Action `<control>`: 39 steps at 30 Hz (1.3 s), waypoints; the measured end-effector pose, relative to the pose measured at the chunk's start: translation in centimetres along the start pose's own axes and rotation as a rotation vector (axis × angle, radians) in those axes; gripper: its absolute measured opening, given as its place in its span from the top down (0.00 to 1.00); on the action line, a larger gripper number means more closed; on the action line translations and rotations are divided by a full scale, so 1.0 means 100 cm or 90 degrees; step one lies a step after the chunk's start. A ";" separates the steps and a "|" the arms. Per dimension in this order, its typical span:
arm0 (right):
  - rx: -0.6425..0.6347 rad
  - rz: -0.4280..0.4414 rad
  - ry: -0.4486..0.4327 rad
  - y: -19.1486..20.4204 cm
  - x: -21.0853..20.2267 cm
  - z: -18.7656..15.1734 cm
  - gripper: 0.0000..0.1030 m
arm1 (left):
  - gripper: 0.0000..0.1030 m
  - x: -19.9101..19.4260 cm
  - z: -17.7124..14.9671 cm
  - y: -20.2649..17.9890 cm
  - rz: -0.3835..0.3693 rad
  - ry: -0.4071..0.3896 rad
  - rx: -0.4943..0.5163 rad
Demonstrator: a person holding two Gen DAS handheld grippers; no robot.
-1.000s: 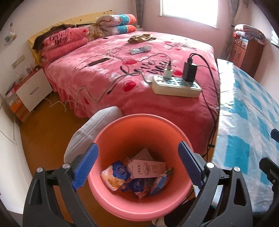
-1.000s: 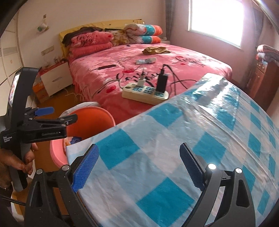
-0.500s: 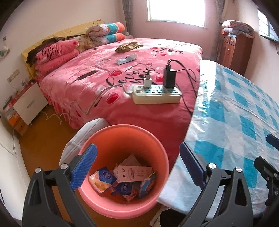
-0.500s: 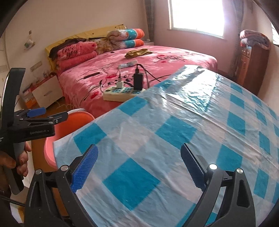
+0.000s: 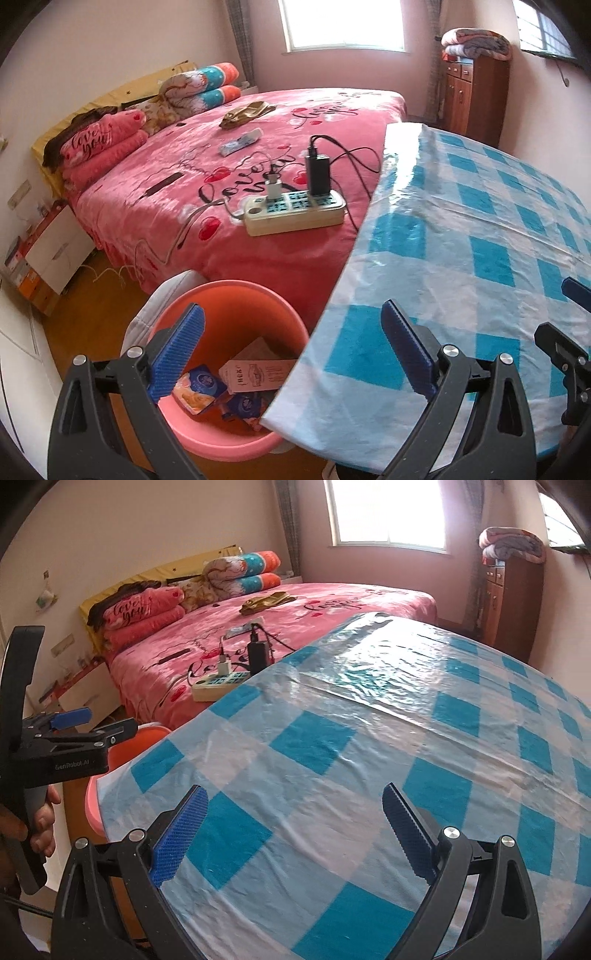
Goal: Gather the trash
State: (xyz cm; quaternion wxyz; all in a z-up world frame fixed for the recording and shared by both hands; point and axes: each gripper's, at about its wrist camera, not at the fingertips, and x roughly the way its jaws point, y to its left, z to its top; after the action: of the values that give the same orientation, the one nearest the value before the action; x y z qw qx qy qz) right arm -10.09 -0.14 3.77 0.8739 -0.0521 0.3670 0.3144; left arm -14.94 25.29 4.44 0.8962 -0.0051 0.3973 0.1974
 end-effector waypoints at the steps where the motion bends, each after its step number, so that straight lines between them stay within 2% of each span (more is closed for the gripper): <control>1: 0.005 -0.001 -0.003 -0.004 -0.002 -0.001 0.08 | 0.06 -0.001 0.001 -0.003 -0.001 0.000 0.003; 16: 0.062 -0.023 -0.035 -0.050 -0.026 -0.007 0.08 | 0.06 -0.011 0.008 -0.061 -0.033 -0.011 0.065; 39: 0.148 -0.103 -0.085 -0.134 -0.067 -0.020 0.08 | 0.06 -0.029 0.019 -0.170 -0.098 -0.030 0.167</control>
State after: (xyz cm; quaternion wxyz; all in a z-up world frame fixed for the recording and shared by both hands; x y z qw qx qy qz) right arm -7.02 -14.86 4.92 0.9192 0.0412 0.3363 0.2008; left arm -9.25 8.91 5.27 0.9108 0.0861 0.3968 0.0743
